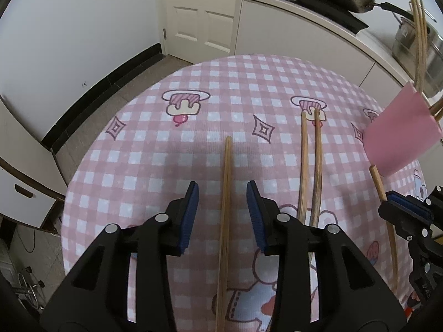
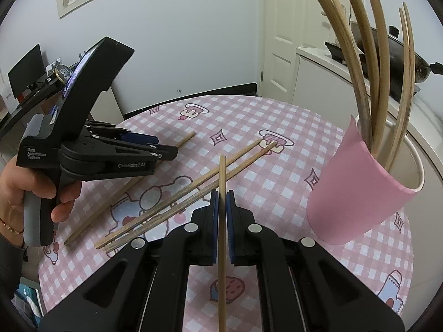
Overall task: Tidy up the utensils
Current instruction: 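Lift both held chopsticks upright and carry them over the pink cup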
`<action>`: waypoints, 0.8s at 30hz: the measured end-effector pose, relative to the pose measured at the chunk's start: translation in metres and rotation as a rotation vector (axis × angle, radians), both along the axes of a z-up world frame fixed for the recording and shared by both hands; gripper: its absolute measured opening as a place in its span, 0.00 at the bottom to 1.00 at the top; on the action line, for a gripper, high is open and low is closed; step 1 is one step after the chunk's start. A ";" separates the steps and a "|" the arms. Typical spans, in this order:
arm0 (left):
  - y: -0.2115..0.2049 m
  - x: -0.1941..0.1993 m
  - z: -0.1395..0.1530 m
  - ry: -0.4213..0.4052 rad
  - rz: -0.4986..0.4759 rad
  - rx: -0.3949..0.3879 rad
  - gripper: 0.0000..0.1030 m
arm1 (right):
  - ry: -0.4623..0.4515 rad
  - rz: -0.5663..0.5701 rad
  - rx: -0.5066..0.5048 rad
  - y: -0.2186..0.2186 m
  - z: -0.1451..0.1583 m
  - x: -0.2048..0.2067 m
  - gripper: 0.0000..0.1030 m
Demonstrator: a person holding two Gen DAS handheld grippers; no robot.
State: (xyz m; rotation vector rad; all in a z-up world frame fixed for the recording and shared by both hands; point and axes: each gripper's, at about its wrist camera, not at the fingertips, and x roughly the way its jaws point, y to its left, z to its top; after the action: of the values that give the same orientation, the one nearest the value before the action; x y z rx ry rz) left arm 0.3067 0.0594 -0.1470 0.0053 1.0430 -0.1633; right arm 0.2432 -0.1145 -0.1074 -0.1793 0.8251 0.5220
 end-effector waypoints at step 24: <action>0.003 -0.063 0.093 -0.261 -0.025 -0.085 0.05 | -0.110 0.017 0.046 -0.002 0.046 -0.030 0.04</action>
State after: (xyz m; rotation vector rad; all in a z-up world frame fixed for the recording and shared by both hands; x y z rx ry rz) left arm 0.2437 0.0626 -0.0543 -0.0368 0.7755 -0.2236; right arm 0.2134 -0.1165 -0.0614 -0.1718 0.7042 0.5417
